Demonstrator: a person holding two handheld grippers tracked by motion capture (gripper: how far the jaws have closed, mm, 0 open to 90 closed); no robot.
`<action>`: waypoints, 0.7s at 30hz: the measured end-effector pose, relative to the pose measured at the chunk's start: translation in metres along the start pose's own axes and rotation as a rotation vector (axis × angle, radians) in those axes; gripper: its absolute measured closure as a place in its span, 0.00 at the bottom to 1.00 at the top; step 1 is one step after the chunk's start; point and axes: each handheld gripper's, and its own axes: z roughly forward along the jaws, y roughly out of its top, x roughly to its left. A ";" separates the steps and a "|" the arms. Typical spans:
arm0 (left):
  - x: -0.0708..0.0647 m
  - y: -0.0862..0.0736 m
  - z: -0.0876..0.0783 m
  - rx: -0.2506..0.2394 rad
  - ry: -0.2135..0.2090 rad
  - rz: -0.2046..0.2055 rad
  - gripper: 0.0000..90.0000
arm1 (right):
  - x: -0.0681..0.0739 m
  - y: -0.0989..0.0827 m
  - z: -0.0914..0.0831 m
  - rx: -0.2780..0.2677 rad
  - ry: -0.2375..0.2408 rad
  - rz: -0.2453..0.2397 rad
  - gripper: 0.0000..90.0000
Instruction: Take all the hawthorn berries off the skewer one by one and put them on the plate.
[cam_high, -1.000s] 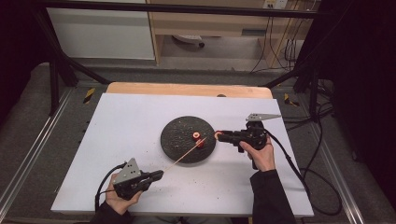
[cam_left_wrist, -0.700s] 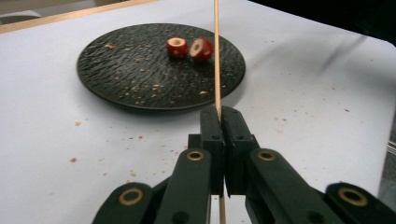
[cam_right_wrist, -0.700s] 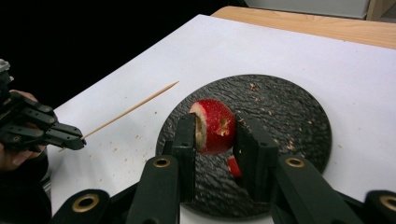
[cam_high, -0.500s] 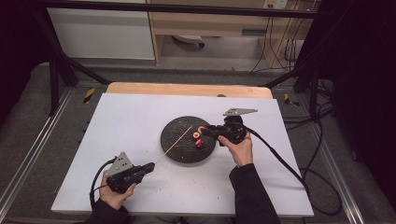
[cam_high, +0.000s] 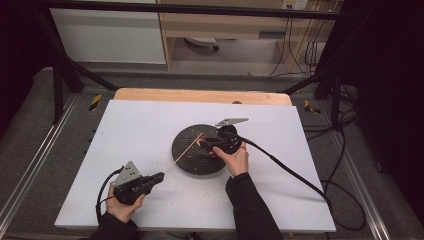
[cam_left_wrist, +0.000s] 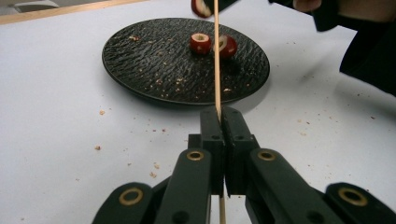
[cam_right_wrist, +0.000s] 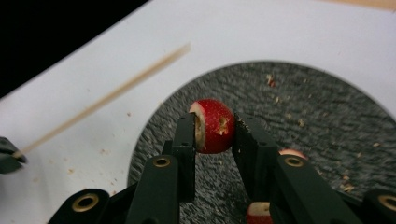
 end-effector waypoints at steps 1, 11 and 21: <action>0.000 0.000 0.000 0.000 0.002 0.000 0.98 | 0.000 -0.003 0.004 0.015 -0.005 -0.007 0.79; 0.001 0.000 0.000 0.006 0.012 -0.008 0.98 | 0.002 -0.024 0.028 0.116 -0.018 -0.065 0.73; 0.001 0.000 0.001 0.007 0.019 -0.017 0.98 | 0.006 -0.021 -0.017 0.021 -0.029 -0.077 0.49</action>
